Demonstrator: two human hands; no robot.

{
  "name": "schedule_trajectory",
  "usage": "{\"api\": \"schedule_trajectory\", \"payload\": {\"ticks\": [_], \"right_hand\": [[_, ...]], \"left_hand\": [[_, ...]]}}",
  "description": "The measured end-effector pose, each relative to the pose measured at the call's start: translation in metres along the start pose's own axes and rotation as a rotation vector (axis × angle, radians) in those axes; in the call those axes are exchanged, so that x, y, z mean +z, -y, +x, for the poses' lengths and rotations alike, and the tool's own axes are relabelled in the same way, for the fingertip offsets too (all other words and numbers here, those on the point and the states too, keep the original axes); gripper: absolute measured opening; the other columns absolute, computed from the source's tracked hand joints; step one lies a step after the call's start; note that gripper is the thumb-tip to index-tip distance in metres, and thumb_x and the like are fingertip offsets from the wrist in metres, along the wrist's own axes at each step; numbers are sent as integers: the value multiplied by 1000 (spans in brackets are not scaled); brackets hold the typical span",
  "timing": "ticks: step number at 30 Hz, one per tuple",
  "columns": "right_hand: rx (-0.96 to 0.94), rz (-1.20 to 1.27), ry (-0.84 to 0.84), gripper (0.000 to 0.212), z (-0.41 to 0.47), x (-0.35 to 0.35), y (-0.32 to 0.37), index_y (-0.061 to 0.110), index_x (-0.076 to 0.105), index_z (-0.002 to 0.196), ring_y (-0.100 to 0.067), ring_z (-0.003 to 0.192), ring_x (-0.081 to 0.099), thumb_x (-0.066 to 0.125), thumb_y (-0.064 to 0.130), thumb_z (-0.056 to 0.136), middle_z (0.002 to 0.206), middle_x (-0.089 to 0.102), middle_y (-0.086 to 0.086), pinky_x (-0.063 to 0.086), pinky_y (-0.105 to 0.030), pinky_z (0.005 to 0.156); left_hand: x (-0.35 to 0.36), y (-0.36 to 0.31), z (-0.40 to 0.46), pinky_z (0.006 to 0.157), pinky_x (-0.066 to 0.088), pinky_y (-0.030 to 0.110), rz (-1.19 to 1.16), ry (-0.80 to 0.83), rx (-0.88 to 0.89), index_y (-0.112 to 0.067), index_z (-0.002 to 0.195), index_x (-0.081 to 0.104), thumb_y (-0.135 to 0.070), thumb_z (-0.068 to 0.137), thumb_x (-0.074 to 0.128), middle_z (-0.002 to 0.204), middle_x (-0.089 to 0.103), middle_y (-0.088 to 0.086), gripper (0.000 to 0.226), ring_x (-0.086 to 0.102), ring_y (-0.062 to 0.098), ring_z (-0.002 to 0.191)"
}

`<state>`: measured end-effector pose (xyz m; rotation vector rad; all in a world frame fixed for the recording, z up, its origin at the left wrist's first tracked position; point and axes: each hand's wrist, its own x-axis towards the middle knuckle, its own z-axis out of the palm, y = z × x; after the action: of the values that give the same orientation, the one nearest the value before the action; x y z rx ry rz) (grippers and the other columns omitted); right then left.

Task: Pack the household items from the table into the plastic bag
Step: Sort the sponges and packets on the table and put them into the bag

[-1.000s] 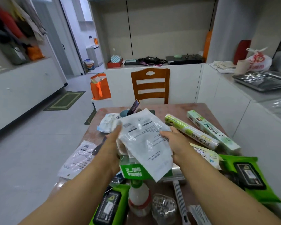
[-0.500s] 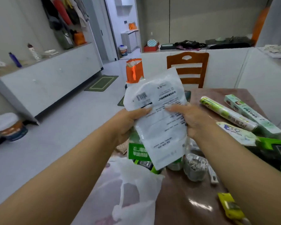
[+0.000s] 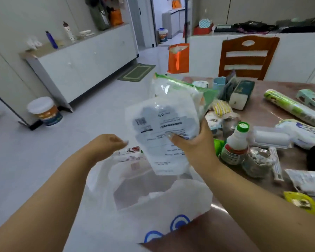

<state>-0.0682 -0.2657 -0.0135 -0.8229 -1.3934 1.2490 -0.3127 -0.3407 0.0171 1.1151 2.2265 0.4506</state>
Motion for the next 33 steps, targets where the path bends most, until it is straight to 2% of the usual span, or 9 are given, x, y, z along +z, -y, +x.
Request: {"api": "schedule_trajectory", "payload": {"ticks": [3,7,11,14,17,19,24,28,33], "right_hand": [[52,-3,37,54,-5,2,-4,33,54,98,-9,89,68,86,7,64,99,69,8,57,-24,71],[89,24,84,57,4,-1,1,31,55,100,-15,93,69,87,6,61,100,70,4,58,-37,80],[159,16,290,71,15,-9,7,29,57,108,-22,100,68,90,12,48,107,72,-2,56,-45,87],[178,-44,512,71,21,-19,10,30,58,111,-18,102,68,88,0,54,106,73,3,54,-39,89],[184,-289,710,69,25,-28,8,33,55,114,-9,102,66,86,2,61,111,69,9,54,-26,87],[140,-582,838,62,27,-29,8,33,53,109,-5,95,63,87,10,62,104,64,15,48,-12,76],[268,-993,1160,57,21,-10,-9,30,54,125,-15,99,61,79,31,74,112,64,5,47,-24,76],[-61,-1315,1062,44,13,15,-14,24,57,126,-24,102,61,62,43,86,115,65,-2,42,-28,74],[-183,-1085,698,23,34,7,11,22,68,103,-16,80,59,53,37,94,93,70,1,48,-31,70]], "left_hand": [[5,19,0,90,43,27,143,116,87,-24,116,64,-35,69,83,113,62,-2,52,58,16,105],[26,30,9,76,44,26,339,-86,210,-26,99,71,-30,68,82,95,60,-6,33,58,15,93],[29,21,14,61,45,29,210,-157,259,-12,75,73,-19,77,72,71,66,2,7,58,23,67],[23,6,16,54,39,24,-7,-154,203,-21,46,62,-4,79,64,50,57,-7,37,47,12,52],[22,-2,22,48,38,22,-165,-129,148,-18,47,61,6,77,65,37,52,-11,39,48,15,53],[23,-6,27,48,39,21,-221,-83,159,-12,54,67,-2,79,69,44,56,-6,27,47,16,54],[34,-10,34,56,42,23,-306,-14,193,-6,68,73,-16,83,71,64,62,6,18,52,16,58],[39,-12,39,52,47,19,-247,92,196,0,74,74,-20,82,74,56,65,-1,21,56,8,51],[30,-22,52,69,57,24,-134,200,211,-5,84,75,-27,84,71,83,77,7,23,71,14,77]]}}
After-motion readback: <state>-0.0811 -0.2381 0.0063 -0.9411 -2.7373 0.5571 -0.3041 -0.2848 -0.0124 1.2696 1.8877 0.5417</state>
